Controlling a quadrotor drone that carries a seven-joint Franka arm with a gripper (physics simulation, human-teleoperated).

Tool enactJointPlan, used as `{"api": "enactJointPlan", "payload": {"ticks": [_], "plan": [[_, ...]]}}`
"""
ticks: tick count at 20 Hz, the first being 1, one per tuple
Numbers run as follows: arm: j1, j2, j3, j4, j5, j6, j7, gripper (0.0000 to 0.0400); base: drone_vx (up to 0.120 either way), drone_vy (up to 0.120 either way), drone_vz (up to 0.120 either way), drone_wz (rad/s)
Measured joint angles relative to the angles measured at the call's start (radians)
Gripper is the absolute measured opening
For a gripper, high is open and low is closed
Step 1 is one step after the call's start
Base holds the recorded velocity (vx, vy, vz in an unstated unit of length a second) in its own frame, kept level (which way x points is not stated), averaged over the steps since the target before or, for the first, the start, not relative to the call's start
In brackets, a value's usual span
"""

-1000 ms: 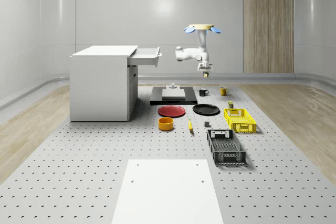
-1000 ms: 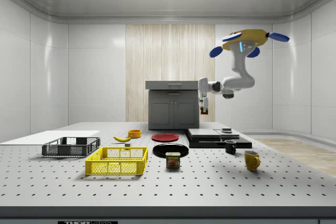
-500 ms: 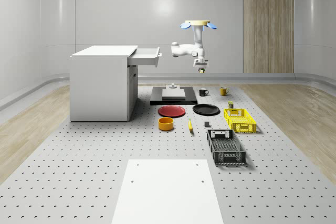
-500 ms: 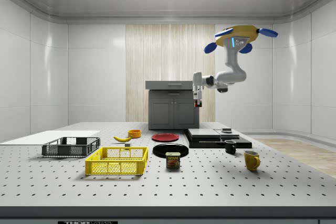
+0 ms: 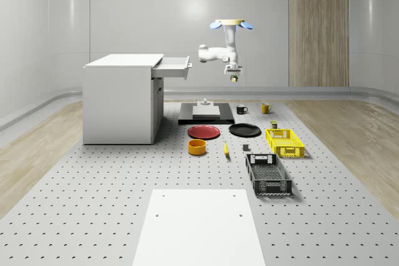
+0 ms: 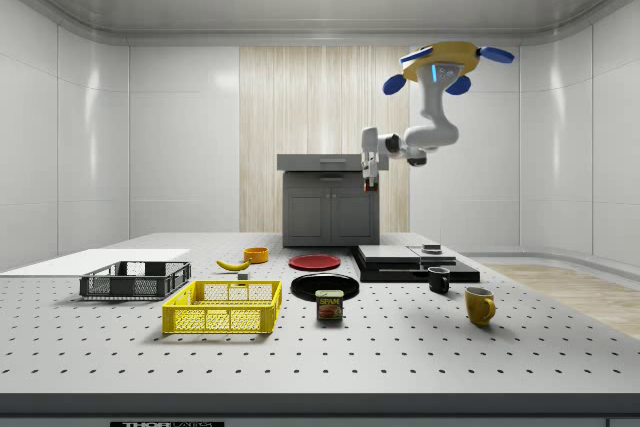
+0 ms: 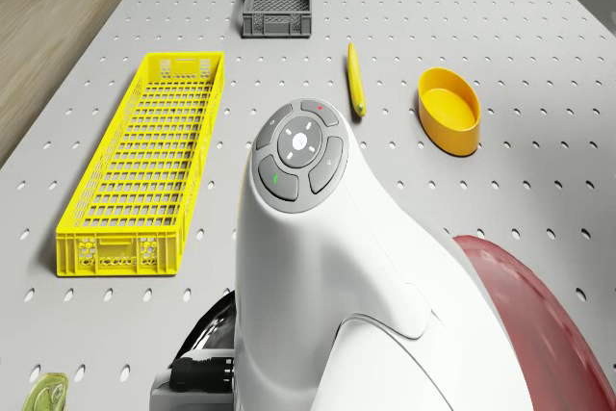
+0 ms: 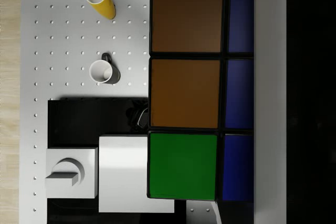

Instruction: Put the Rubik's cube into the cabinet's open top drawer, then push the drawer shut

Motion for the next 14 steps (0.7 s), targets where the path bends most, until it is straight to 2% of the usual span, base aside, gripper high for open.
{"api": "enactJointPlan", "payload": {"ticks": [14], "plan": [[-0.003, -0.022, 0.003, 0.001, 0.009, 0.020, 0.002, 0.0320, 0.000, -0.120, 0.120, 0.000]]}}
